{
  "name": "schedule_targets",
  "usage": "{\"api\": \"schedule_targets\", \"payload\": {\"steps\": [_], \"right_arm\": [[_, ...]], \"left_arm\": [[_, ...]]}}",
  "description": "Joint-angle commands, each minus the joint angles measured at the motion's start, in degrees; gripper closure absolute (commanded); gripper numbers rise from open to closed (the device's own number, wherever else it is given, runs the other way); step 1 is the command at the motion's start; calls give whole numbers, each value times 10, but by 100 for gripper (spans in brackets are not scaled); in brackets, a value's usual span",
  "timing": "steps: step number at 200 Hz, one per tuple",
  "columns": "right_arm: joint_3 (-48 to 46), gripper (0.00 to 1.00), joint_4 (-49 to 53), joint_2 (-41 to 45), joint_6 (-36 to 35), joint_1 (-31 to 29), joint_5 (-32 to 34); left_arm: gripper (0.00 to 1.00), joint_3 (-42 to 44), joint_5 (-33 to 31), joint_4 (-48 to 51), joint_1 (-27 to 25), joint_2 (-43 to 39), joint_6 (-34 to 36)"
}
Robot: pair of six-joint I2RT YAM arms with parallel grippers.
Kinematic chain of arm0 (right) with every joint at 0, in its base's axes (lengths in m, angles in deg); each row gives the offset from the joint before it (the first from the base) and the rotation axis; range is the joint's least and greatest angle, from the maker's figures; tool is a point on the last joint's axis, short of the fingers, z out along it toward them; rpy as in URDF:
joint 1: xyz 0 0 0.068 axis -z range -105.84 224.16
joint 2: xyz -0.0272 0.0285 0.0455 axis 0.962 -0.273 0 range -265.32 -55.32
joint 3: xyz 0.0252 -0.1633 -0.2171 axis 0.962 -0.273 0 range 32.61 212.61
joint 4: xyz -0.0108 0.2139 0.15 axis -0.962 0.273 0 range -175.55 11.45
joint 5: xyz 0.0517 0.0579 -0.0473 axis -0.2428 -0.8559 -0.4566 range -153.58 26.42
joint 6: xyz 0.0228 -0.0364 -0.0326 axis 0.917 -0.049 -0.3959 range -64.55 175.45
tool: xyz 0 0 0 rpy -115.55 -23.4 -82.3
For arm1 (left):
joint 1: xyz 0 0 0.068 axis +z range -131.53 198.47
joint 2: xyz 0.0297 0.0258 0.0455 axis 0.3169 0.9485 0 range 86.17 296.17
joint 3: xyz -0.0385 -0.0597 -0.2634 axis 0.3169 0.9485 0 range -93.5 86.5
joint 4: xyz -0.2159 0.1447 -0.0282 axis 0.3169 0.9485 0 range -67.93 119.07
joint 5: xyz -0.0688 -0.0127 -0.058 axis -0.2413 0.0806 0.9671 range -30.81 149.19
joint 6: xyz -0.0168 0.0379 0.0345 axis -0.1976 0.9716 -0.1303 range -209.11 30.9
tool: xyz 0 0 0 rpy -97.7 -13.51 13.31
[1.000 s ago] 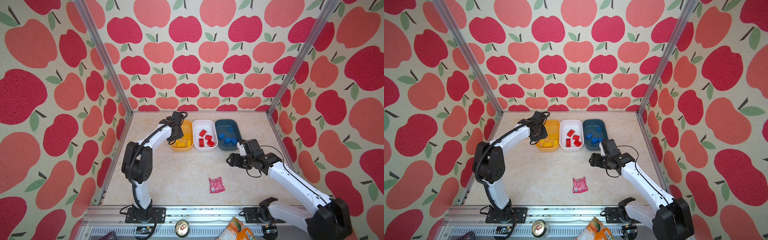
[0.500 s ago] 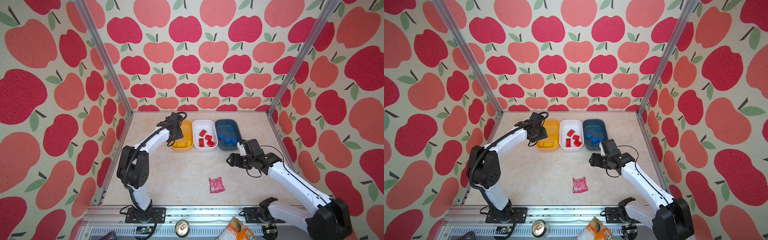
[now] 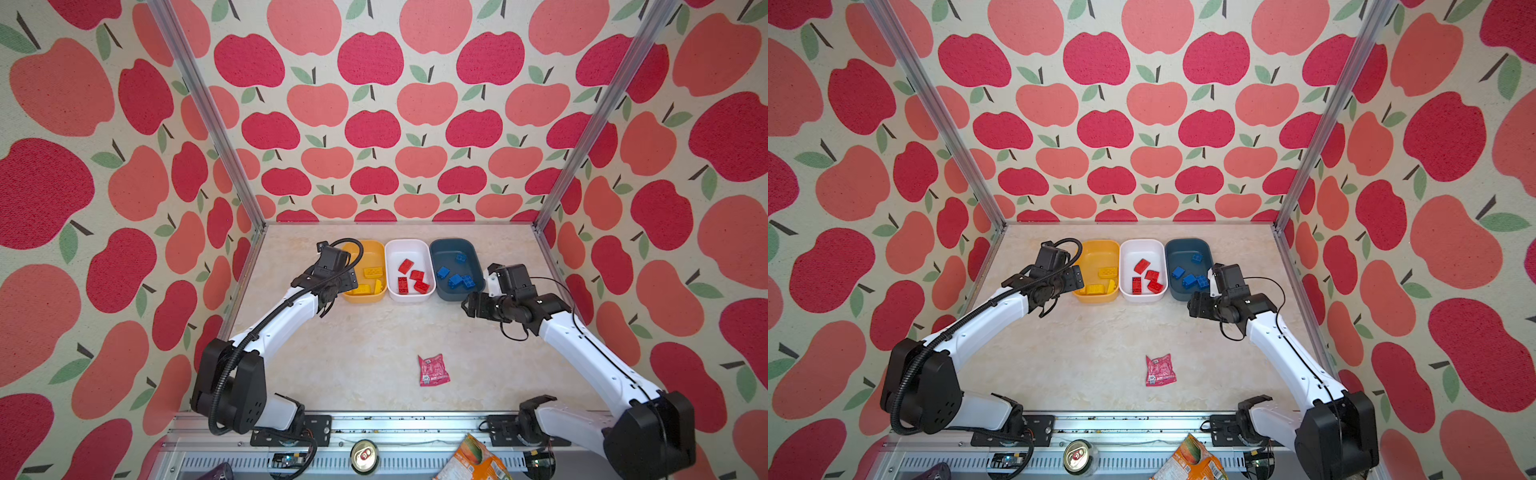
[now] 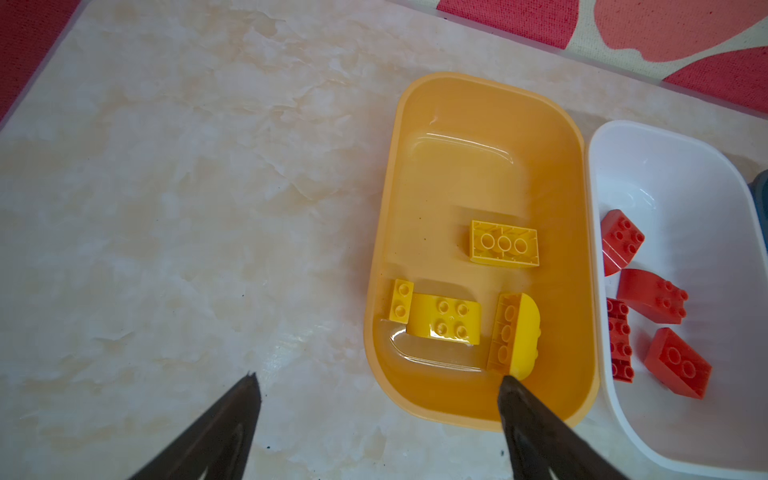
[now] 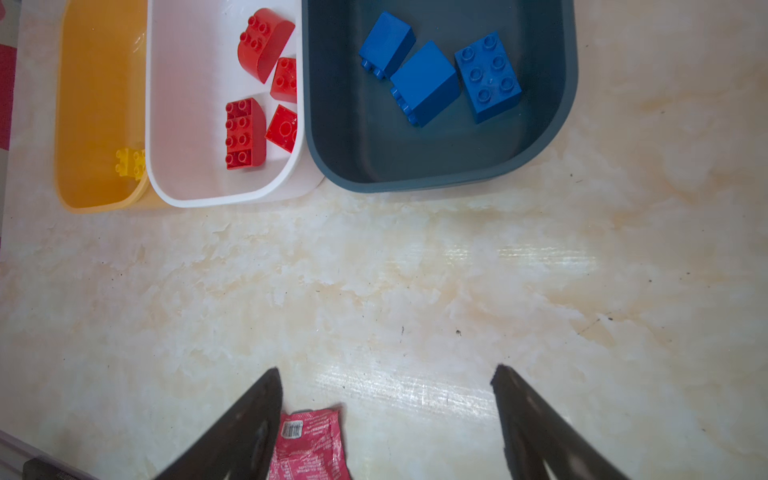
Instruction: Sort the legos into containers by color
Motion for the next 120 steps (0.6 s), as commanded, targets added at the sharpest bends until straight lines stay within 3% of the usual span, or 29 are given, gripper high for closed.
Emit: {"api": "schedule_targets", "payload": {"steps": [1, 55, 120], "right_arm": [[24, 16, -6, -14, -49, 23, 15], [33, 1, -58, -39, -108, 72, 45], [6, 1, -180, -75, -220, 88, 132]], "left_arm": [[4, 47, -36, -75, 9, -43, 55], [0, 125, -44, -130, 67, -101, 105], [1, 203, -40, -248, 139, -118, 172]]}}
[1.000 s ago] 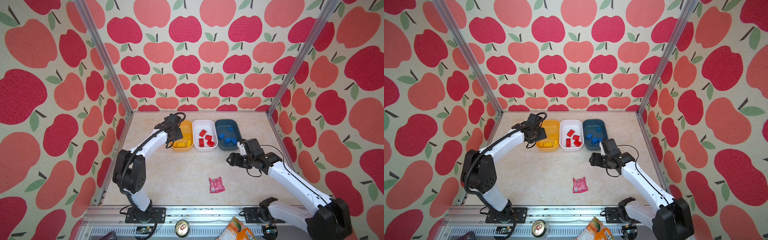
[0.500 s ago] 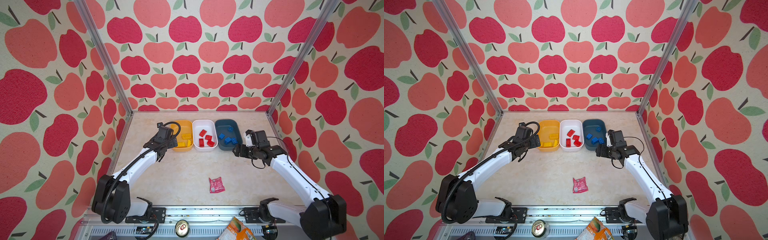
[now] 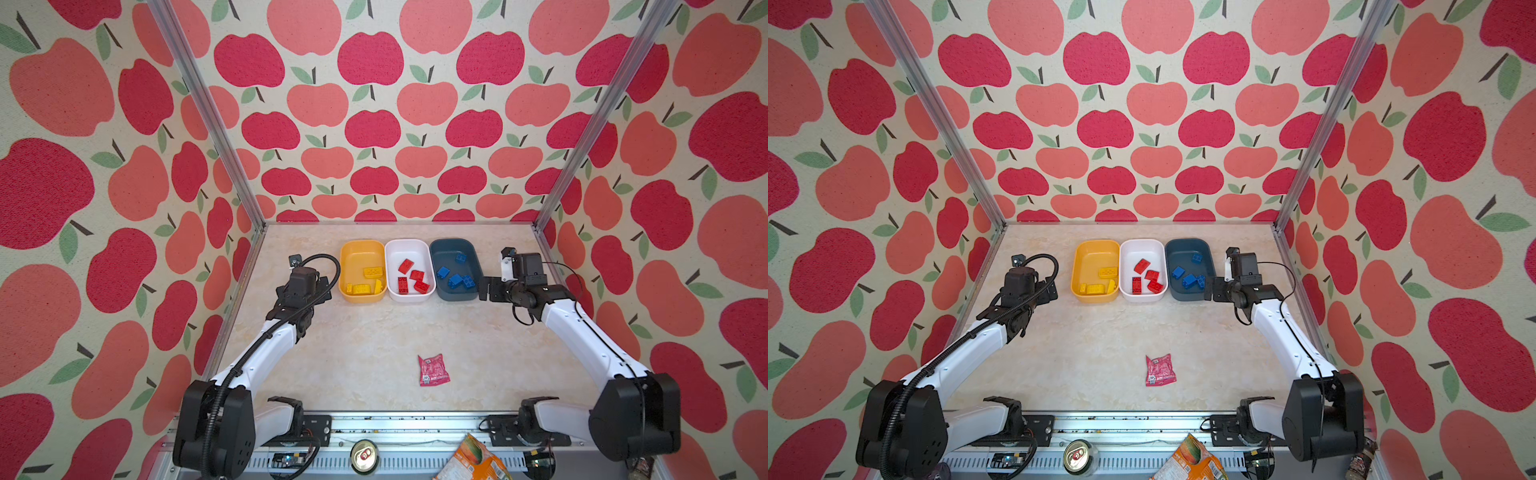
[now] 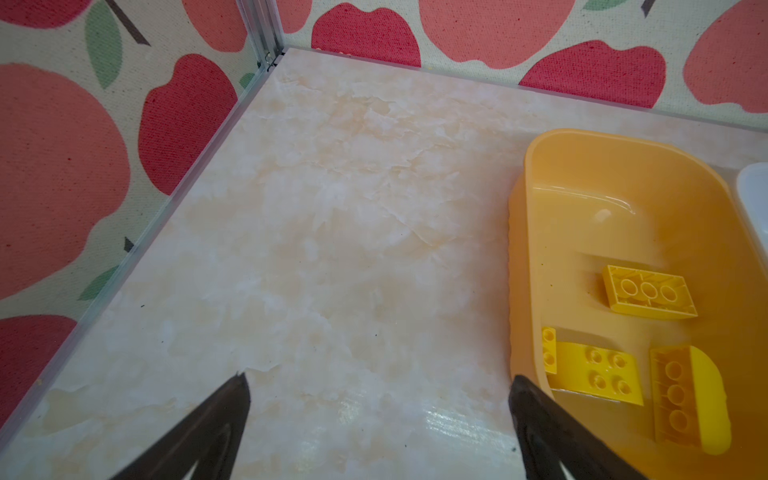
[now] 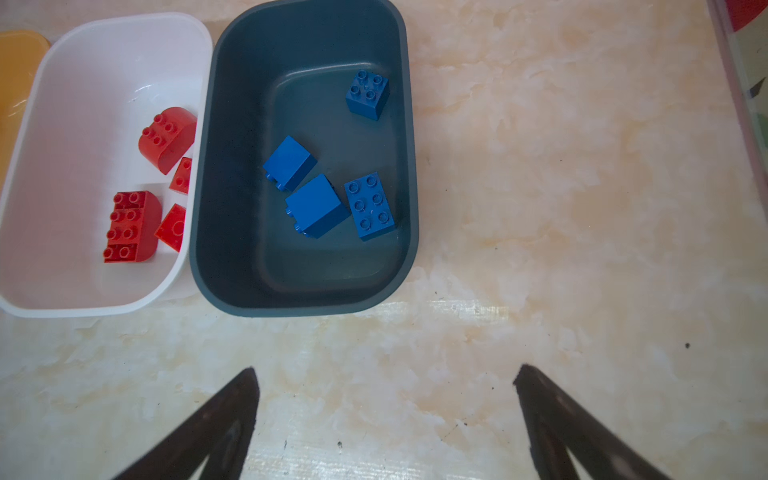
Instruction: Sort the legos into containers by color
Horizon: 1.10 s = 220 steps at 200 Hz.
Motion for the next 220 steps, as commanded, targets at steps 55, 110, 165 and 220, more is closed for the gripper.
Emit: {"api": "schedule_targets", "payload": {"steps": [55, 110, 165, 220], "right_arm": [[-117, 1, -296, -45, -133, 27, 66], [-188, 1, -474, -102, -166, 39, 33], [-234, 1, -589, -128, -160, 64, 2], [-255, 1, -645, -142, -145, 76, -15]], "left_arm": [[2, 99, 6, -227, 79, 7, 56], [4, 158, 2, -402, 97, 64, 97], [5, 192, -12, -532, 98, 127, 125], [6, 181, 2, -564, 101, 187, 128]]}}
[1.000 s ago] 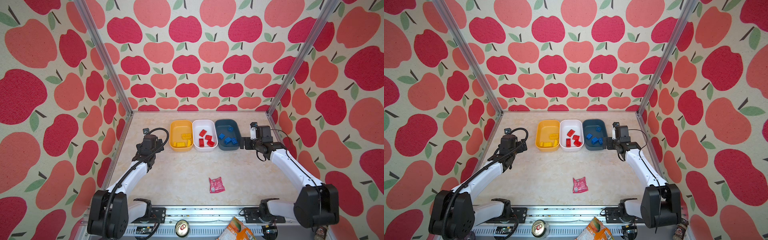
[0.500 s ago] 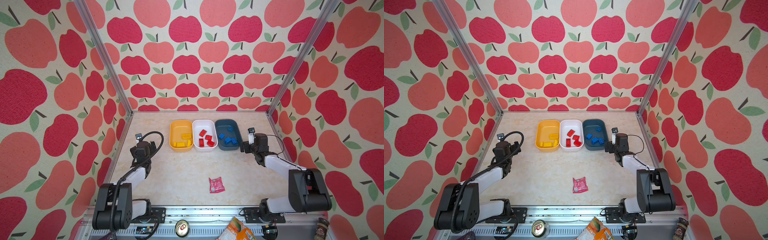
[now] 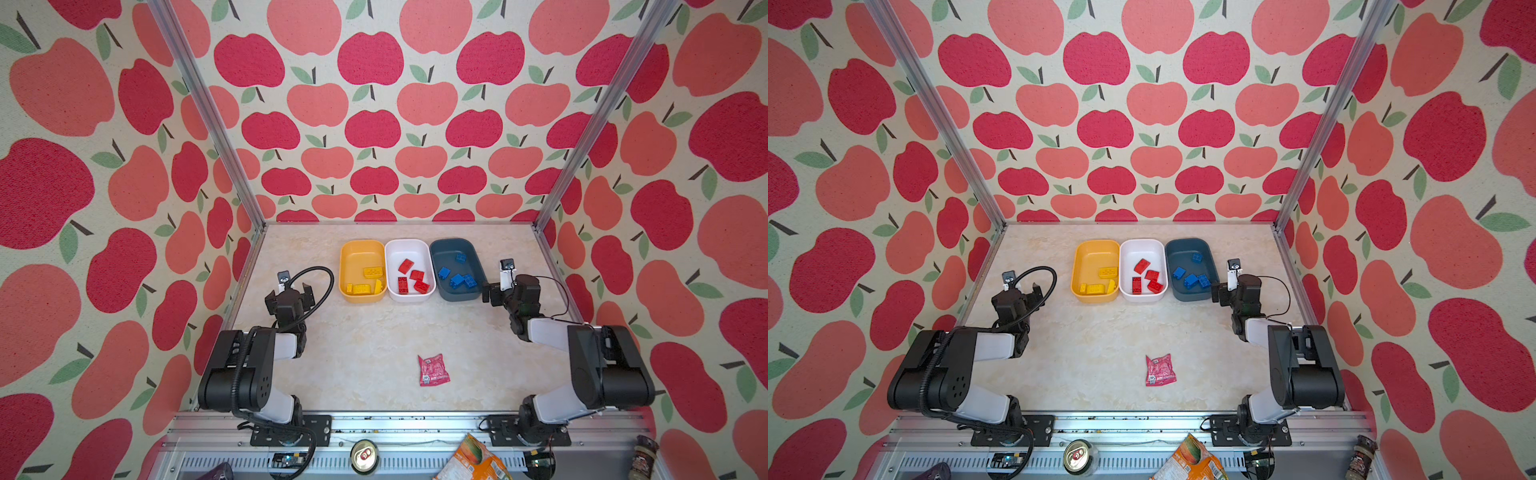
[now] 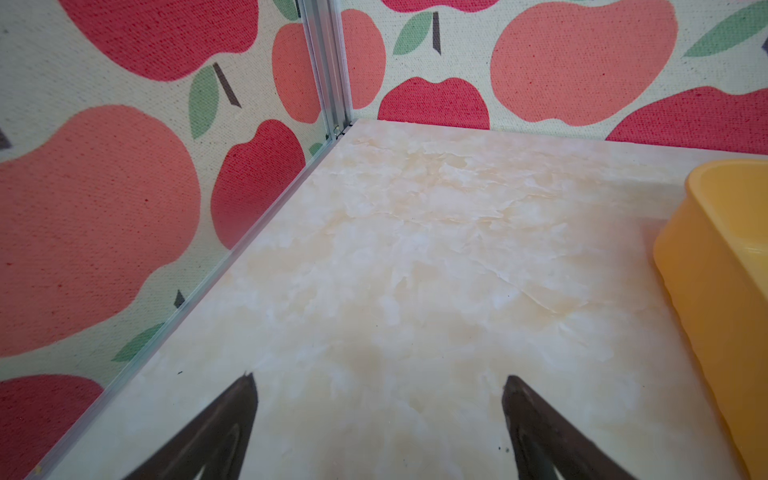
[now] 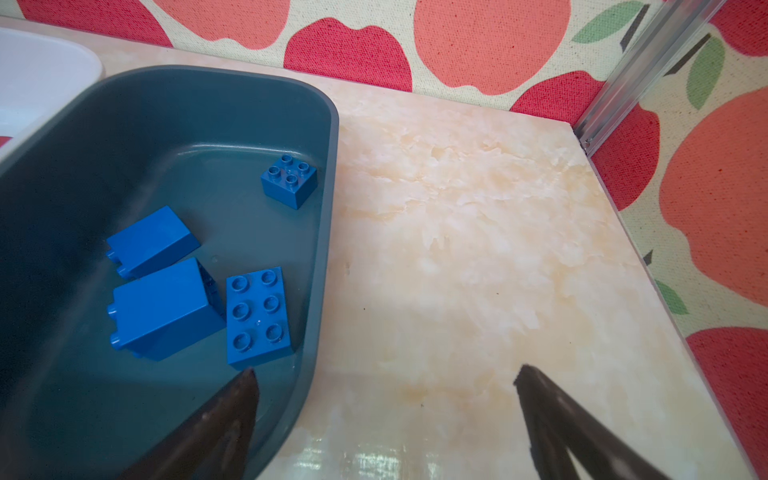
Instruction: Sort the legos into containers by color
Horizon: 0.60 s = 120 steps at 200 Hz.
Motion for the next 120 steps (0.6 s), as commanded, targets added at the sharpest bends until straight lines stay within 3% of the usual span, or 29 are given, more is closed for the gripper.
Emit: {"api": "schedule_targets", "payload": {"steps": [1, 89, 120], "right_arm": [[-19, 1, -45, -3, 6, 8, -16], [-96, 1, -213, -36, 13, 16, -27], [-108, 1, -242, -40, 9, 6, 3]], "left_arm": [[6, -1, 4, -28, 6, 0, 9], [7, 6, 34, -37, 26, -4, -4], [7, 6, 38, -38, 29, -4, -7]]}}
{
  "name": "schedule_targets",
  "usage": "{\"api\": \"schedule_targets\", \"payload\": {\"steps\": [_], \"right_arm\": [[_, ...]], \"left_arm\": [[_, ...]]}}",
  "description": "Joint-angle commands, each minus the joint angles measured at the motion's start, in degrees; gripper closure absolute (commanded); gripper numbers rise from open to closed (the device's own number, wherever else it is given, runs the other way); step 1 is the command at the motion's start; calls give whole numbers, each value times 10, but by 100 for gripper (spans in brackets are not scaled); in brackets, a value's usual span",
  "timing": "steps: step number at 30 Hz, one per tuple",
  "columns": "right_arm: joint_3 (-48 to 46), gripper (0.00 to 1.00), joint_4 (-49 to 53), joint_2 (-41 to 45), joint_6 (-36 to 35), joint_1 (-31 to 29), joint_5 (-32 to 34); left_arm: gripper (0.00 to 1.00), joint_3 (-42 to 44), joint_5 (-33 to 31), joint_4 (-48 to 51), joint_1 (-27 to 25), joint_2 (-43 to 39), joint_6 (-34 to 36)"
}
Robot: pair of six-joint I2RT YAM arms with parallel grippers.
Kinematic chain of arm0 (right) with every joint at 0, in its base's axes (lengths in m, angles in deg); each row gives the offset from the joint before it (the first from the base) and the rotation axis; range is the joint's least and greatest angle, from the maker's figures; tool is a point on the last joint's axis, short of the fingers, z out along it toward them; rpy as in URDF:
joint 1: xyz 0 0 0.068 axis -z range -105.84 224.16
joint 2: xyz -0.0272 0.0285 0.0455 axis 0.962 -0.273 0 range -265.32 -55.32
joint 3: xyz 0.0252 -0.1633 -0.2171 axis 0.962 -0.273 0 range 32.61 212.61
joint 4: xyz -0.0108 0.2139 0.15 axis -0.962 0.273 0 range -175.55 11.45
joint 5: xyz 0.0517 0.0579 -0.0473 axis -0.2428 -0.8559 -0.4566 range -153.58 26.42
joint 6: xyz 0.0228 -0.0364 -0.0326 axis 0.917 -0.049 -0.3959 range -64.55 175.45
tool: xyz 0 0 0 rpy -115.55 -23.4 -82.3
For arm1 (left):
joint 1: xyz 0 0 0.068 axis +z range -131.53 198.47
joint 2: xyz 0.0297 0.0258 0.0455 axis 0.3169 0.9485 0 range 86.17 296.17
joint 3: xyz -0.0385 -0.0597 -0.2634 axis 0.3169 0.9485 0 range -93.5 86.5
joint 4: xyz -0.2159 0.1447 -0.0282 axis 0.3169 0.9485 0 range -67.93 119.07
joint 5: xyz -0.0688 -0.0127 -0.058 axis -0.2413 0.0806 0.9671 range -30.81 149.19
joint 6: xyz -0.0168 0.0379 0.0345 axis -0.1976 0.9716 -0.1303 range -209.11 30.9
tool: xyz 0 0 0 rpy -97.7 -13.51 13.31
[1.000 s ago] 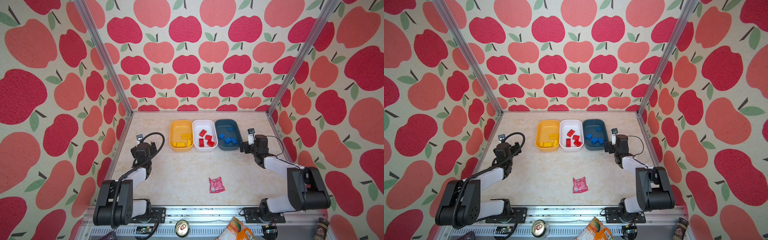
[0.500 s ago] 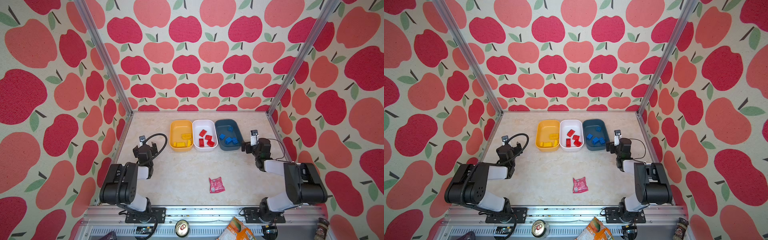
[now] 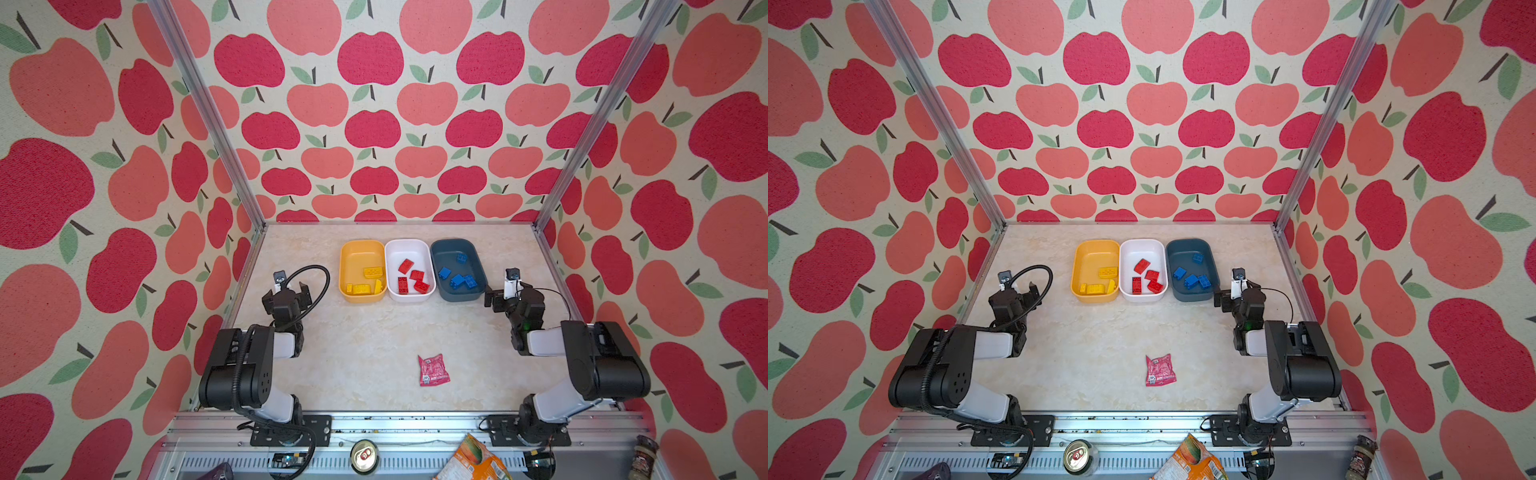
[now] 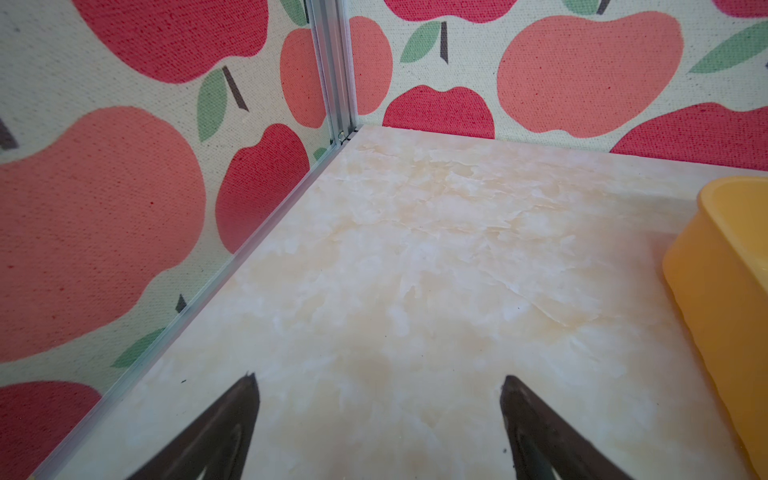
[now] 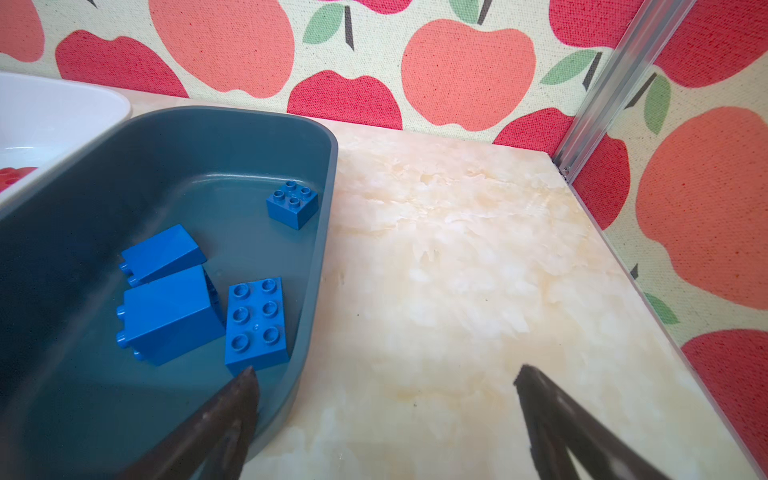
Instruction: Sort the legos into containers by color
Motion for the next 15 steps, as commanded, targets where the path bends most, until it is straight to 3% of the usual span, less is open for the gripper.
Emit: {"api": "schedule_targets", "payload": {"steps": [1, 15], "right_arm": [[-17, 1, -39, -9, 2, -9, 22], [-9, 1, -27, -10, -2, -19, 55]], "left_arm": [[7, 6, 15, -18, 5, -5, -4], [7, 6, 25, -16, 11, -6, -9]]}}
